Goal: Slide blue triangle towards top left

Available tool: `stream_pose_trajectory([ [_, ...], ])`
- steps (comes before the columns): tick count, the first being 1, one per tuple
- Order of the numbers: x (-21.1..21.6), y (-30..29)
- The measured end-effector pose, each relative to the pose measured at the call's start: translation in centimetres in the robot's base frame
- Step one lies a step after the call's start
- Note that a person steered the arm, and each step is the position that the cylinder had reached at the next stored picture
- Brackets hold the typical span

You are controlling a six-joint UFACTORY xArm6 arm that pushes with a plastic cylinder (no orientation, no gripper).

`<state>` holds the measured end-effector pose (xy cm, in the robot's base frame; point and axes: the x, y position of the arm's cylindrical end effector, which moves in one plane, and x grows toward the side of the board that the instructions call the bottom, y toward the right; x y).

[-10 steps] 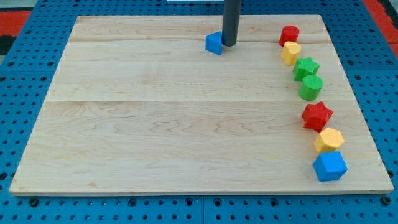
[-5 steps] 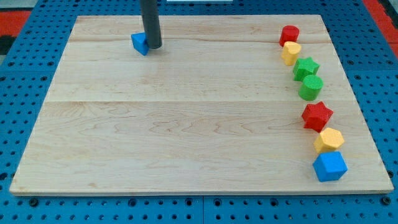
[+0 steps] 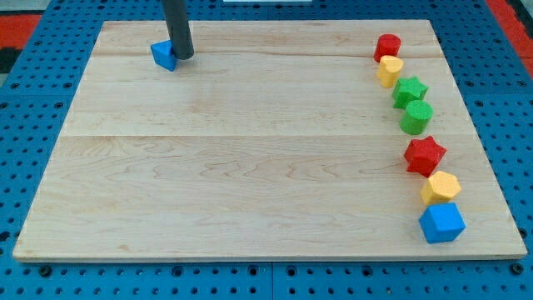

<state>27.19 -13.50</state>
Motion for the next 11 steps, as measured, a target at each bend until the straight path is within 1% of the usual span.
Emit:
stream_pose_trajectory([
  [2, 0.2, -1.2],
  [3, 3.4, -1.3],
  [4, 4.8, -1.9],
  [6, 1.9, -3.2],
  [7, 1.5, -6.5],
  [8, 1.5, -8.3],
  [11, -1.9, -9.5],
])
